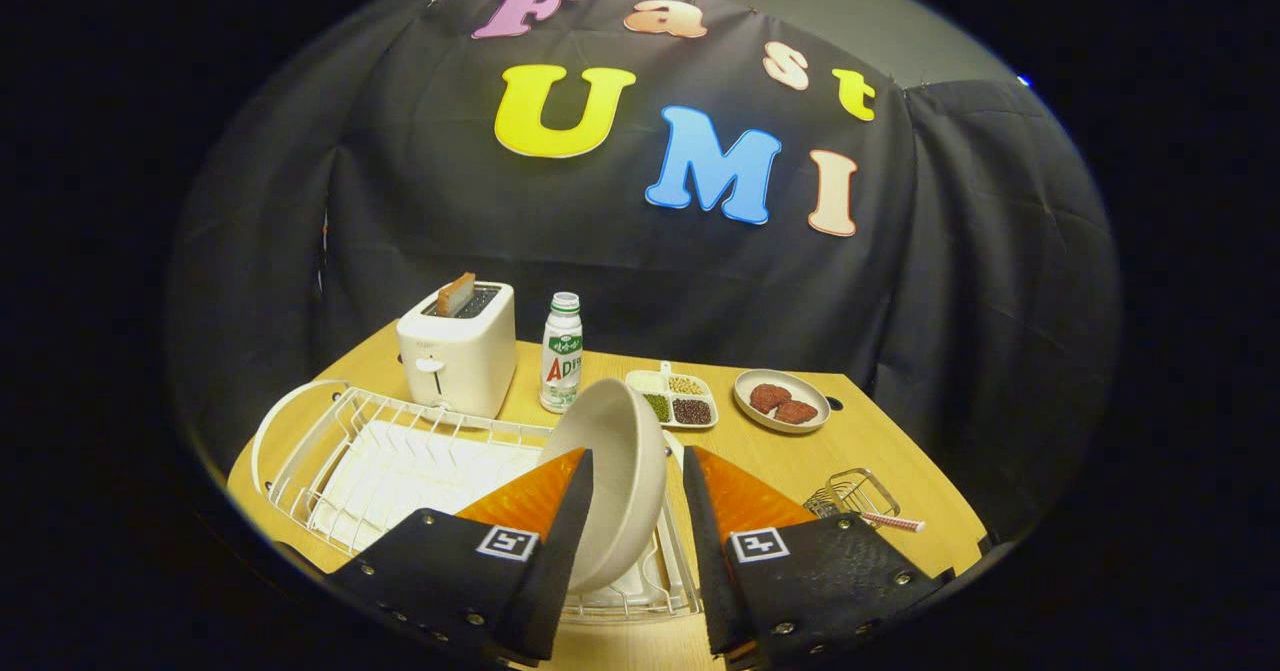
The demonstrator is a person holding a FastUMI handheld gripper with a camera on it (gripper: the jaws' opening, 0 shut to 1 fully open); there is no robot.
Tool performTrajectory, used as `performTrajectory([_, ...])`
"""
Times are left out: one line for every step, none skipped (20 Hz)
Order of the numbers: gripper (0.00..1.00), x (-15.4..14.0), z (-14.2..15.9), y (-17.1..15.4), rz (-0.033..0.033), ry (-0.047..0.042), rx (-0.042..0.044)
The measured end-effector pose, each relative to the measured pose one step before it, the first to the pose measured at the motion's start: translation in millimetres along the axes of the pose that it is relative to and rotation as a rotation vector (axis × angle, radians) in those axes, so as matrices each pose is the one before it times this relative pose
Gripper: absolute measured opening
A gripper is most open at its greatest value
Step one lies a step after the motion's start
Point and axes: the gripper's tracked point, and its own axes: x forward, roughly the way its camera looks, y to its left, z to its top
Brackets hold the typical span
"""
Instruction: Take the plate from the dish rack, then take the spoon from the basket and place it into the plate.
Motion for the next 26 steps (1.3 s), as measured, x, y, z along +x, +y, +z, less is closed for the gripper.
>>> performTrajectory([0.55, -0.06, -1.33, -0.07, -0.02093, 0.01283, -0.02353])
performTrajectory([0.55, 3.80, -0.34, 1.63, -0.01777, 0.01130, -0.02124])
performTrajectory([0.53, 1.27, -0.18, 0.30, -0.01901, 0.00697, -0.02612])
performTrajectory([0.33, 2.69, 1.91, 1.57, -0.00855, 0.00449, -0.02099])
performTrajectory([0.26, 0.33, 1.08, -2.48, -0.02493, 0.00773, -0.01937])
performTrajectory([0.24, -1.08, 2.05, -2.39, -0.02878, 0.00890, -0.01827])
performTrajectory([0.23, 6.31, -1.26, -0.21, -0.02499, 0.00314, -0.02287])
performTrajectory([0.15, -5.99, 1.95, -1.52, -0.02694, 0.01393, -0.01463])
performTrajectory([0.15, -0.41, 1.13, -2.06, -0.02603, 0.00296, -0.01859])
performTrajectory([0.07, 2.34, 1.39, -2.93, -0.02760, 0.01412, -0.01312])
performTrajectory([0.07, 7.38, 1.21, -0.63, -0.02141, -0.00113, -0.01731])
performTrajectory([0.00, -3.50, 1.44, -2.22, -0.01493, 0.01094, -0.01331])
performTrajectory([0.01, 1.32, 2.13, -1.07, -0.01353, 0.00602, -0.01608])
performTrajectory([0.01, 0.23, 3.67, -0.25, -0.01442, 0.00117, -0.02289])
performTrajectory([0.00, -0.23, 2.49, -0.71, -0.01655, 0.00059, -0.02519])
performTrajectory([0.00, -0.60, 4.92, -1.80, -0.01623, -0.00660, -0.02450])
performTrajectory([0.00, -1.70, 4.74, -1.55, -0.01413, -0.00844, -0.02475])
performTrajectory([0.00, -2.31, 6.06, -0.85, -0.01234, -0.00922, -0.02427])
performTrajectory([0.00, -1.95, 3.42, -0.97, -0.01077, -0.01094, -0.02624])
performTrajectory([0.00, -1.27, 3.98, 1.03, 0.00244, -0.00778, -0.01909])
performTrajectory([0.00, -3.38, 3.06, 1.68, 0.00134, -0.00604, -0.01542])
performTrajectory([0.00, -2.54, 2.67, 0.58, 0.00233, -0.00682, -0.00740])
performTrajectory([0.00, -2.34, 0.61, -4.85, -0.02002, -0.00423, -0.01014])
performTrajectory([0.00, -4.96, 4.14, -8.64, -0.01909, -0.01226, -0.01202])
performTrajectory([0.00, -0.96, 2.87, -2.16, 0.00160, -0.00386, 0.00506])
performTrajectory([0.00, -3.66, 1.58, -1.25, 0.00603, -0.00241, 0.01237])
